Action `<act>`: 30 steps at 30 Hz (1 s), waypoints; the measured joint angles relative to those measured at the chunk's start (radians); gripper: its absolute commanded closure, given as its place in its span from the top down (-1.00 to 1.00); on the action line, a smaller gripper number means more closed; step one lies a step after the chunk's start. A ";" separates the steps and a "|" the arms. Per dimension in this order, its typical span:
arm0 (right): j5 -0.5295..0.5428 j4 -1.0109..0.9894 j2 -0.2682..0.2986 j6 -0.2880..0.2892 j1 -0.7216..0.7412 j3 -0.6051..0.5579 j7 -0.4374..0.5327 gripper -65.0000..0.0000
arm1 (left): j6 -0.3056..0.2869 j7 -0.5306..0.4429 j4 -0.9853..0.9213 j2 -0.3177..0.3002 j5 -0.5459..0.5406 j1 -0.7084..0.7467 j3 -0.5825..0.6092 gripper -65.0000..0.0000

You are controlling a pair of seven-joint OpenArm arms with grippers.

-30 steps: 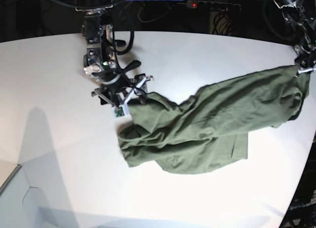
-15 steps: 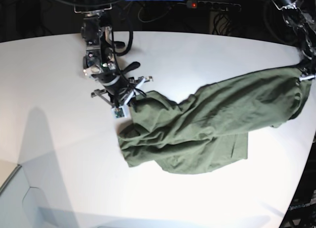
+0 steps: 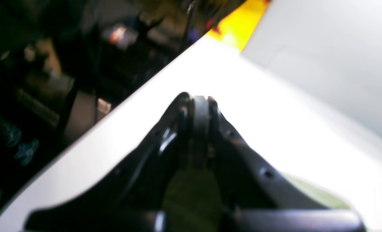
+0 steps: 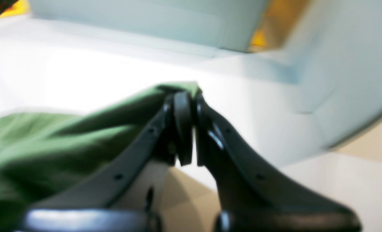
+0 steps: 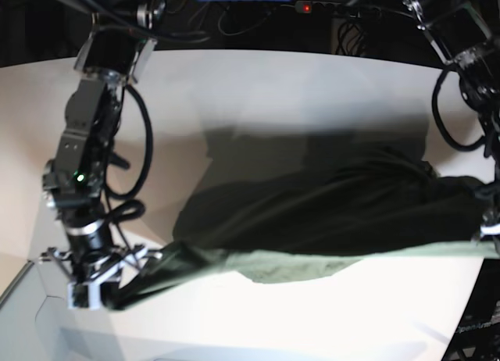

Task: Layout the t-shirt on the table in an organized manner, then fold the t-shirt properly
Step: 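Lift the shirt with both grippers and lay it flat on the table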

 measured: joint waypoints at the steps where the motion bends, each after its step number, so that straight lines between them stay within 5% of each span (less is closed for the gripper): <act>1: -0.001 0.000 0.005 -0.002 0.056 0.021 -0.022 -1.00 | -0.003 0.000 0.001 -0.010 -0.005 -0.043 0.033 -1.00; 7: 0.001 -0.093 0.085 -0.004 0.331 0.037 -0.110 -1.00 | -0.007 -0.005 -0.130 -0.017 -0.008 -0.320 0.204 -1.00; 18: 0.002 -0.496 0.185 -0.005 0.751 0.037 -0.068 -1.00 | 0.000 0.001 -0.680 0.041 -0.004 -0.804 0.372 -1.00; 23: 0.001 -0.580 0.214 -0.086 0.909 0.037 -0.025 -1.00 | -0.016 -0.009 -0.715 0.066 -0.014 -0.995 0.427 -1.00; 30: 0.007 -0.438 0.240 -0.087 0.820 0.043 -0.067 -1.00 | -0.011 -0.017 -0.560 0.067 -0.014 -0.969 0.441 -1.00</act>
